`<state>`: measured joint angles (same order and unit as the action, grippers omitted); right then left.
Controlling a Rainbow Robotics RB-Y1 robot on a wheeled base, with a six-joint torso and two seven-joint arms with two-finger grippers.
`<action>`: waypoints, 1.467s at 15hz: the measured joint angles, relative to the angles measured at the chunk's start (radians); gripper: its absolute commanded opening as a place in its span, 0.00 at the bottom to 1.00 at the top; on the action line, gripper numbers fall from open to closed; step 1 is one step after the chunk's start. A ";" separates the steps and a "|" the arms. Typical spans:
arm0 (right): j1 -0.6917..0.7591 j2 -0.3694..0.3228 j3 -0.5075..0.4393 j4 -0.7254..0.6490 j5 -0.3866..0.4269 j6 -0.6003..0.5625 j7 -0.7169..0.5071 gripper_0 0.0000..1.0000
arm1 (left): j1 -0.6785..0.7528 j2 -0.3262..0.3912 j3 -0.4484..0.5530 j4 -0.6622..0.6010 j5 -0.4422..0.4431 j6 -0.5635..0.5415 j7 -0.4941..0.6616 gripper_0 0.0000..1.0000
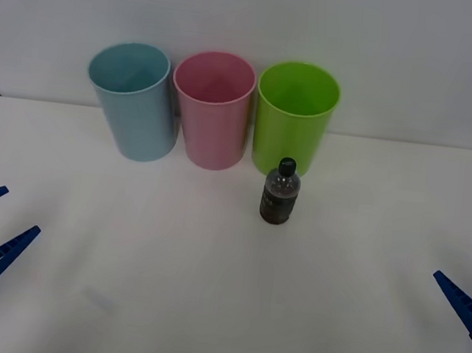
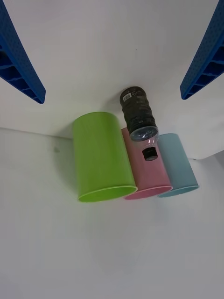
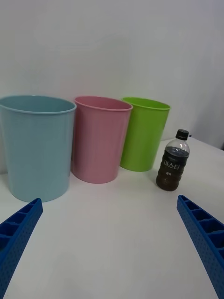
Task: Grasp the object on the table and drop it into the matching bin: aluminum can to the light blue bin, PET bottle to the pink bin.
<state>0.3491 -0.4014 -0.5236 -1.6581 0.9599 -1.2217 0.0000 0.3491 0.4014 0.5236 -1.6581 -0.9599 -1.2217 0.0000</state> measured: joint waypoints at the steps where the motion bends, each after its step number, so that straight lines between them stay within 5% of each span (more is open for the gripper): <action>1: 0.000 0.000 0.000 0.000 0.000 0.000 0.000 1.00 | 0.000 0.000 0.000 0.000 0.000 0.000 0.000 1.00; 8: 0.033 0.011 0.039 0.021 0.037 0.013 0.002 1.00 | 0.000 0.000 0.000 0.000 0.000 0.000 0.000 1.00; 15: -0.037 0.011 0.191 0.124 0.037 0.060 0.052 1.00 | 0.000 0.000 0.000 0.000 0.000 0.000 0.000 1.00; 22: -0.126 0.012 0.383 0.150 0.035 0.267 0.194 1.00 | 0.000 0.000 0.000 0.000 0.000 0.000 0.000 1.00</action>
<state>0.2228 -0.3897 -0.1408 -1.5078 0.9952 -0.9548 0.1938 0.3491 0.4014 0.5236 -1.6581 -0.9599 -1.2217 0.0000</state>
